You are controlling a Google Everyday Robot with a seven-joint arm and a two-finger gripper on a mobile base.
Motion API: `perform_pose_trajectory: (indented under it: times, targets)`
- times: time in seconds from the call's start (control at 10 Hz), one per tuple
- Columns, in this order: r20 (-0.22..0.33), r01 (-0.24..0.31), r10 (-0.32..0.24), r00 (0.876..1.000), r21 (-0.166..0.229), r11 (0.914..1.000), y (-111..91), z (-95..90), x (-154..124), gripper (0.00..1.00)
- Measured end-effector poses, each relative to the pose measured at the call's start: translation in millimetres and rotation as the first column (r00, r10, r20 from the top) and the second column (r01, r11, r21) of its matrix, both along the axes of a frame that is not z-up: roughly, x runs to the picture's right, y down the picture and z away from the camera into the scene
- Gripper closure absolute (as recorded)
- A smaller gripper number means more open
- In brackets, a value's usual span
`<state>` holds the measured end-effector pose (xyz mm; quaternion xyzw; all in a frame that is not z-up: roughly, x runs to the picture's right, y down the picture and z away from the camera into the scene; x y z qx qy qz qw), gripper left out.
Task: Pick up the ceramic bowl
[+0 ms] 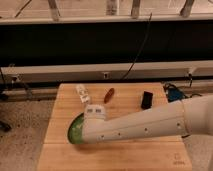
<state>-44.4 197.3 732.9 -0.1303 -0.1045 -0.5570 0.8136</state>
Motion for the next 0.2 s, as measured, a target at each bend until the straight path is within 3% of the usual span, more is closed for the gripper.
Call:
perform_pose_trajectory:
  times: [0.2]
  targets:
    - [0.003, 0.001, -0.001, 1.000, 0.001, 1.0000, -0.5, 0.3, -0.5, 1.00]
